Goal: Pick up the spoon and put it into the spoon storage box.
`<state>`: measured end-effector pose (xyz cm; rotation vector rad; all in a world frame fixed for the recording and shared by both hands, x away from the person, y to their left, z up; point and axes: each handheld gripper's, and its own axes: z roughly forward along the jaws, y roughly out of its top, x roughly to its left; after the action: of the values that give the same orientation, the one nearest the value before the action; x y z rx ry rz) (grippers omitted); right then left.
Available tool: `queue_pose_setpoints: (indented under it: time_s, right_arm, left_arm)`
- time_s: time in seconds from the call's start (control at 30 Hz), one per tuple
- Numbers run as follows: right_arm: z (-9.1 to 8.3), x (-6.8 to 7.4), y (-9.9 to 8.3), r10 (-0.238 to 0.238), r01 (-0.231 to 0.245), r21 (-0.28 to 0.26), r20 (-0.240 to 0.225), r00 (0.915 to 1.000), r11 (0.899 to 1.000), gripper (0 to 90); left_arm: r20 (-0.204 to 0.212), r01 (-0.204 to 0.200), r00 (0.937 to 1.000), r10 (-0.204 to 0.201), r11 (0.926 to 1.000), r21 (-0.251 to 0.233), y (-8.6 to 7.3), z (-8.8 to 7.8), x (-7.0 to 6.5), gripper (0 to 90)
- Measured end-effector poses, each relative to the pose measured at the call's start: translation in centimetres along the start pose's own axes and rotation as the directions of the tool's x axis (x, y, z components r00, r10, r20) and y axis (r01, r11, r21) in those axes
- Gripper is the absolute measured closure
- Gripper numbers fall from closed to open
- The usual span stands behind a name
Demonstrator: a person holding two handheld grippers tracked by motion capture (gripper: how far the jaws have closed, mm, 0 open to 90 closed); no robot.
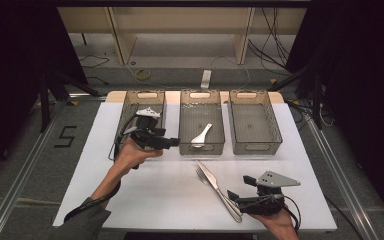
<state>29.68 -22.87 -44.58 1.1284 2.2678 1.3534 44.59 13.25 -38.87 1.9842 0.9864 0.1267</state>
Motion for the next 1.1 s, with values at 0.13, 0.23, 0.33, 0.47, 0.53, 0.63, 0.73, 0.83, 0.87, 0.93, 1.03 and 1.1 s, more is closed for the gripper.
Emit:
queue_pose_setpoints:
  time_s: [0.13, 0.23, 0.33, 0.47, 0.53, 0.63, 0.73, 0.83, 0.87, 0.93, 1.03, 1.1]
  right_arm:
    - [0.2, 0.0, 0.0, -0.004, 0.004, 0.019, 0.000, 1.0000, 1.000, 22.9]
    - [0.3, 0.0, 0.0, -0.004, 0.004, 0.033, -0.002, 1.0000, 0.999, 22.8]
    - [0.5, 0.2, 0.1, -0.015, 0.015, 0.051, 0.004, 0.9999, 0.999, 23.0]
    - [0.8, 0.3, 0.2, -0.029, 0.029, 0.081, 0.000, 0.9996, 0.996, 23.5]
    - [0.9, 0.4, 0.3, -0.036, 0.036, 0.092, -0.002, 0.9993, 0.995, 23.8]
    - [1.0, 0.6, 0.4, -0.054, 0.054, 0.109, -0.003, 0.9985, 0.993, 23.9]
    - [1.2, 0.7, 0.5, -0.058, 0.059, 0.121, -0.007, 0.9983, 0.991, 23.9]
    - [1.4, 0.7, 0.5, -0.071, 0.070, 0.143, -0.001, 0.9975, 0.987, 23.9]
    - [1.5, 0.8, 0.5, -0.079, 0.078, 0.154, 0.000, 0.9969, 0.985, 24.0]
    - [1.6, 0.9, 0.6, -0.086, 0.084, 0.172, 0.001, 0.9963, 0.982, 24.4]
    - [1.9, 0.9, 0.8, -0.096, 0.093, 0.187, 0.008, 0.9953, 0.978, 25.2]
    - [2.1, 1.0, 1.0, -0.114, 0.107, 0.206, 0.020, 0.9933, 0.973, 25.4]
  left_arm:
    - [0.004, -0.011, 0.9999, 0.011, 0.9999, -0.013, -1.2, -1.1, 0.1, 18.9]
    - [0.016, -0.006, 0.9998, 0.007, 0.9997, -0.024, -2.5, -1.9, 0.2, 18.9]
    - [0.009, -0.017, 0.9998, 0.018, 0.9995, -0.027, -3.7, -2.5, 0.3, 18.8]
    - [0.011, -0.001, 0.9999, 0.002, 0.9975, -0.071, -5.0, -3.1, 0.2, 18.9]
    - [0.006, -0.013, 0.9999, 0.014, 0.9970, -0.077, -5.5, -3.3, 0.0, 18.9]
    - [0.013, -0.027, 0.9995, 0.028, 0.9963, -0.081, -5.9, -3.4, -0.3, 18.8]
    - [-0.007, -0.044, 0.9990, 0.043, 0.9947, -0.094, -6.3, -3.7, -0.6, 18.6]
    - [-0.002, -0.035, 0.9994, 0.035, 0.9942, -0.102, -6.8, -4.0, -0.6, 17.9]
    - [-0.004, -0.032, 0.9995, 0.032, 0.9940, -0.105, -7.0, -4.1, -0.6, 17.8]
    - [-0.004, -0.026, 0.9997, 0.025, 0.9937, -0.109, -7.2, -4.3, -0.7, 17.5]
    - [-0.008, -0.025, 0.9997, 0.024, 0.9929, -0.116, -7.6, -4.5, -0.8, 17.3]
    - [-0.015, -0.034, 0.9994, 0.032, 0.9928, -0.114, -7.9, -4.5, -0.8, 17.2]
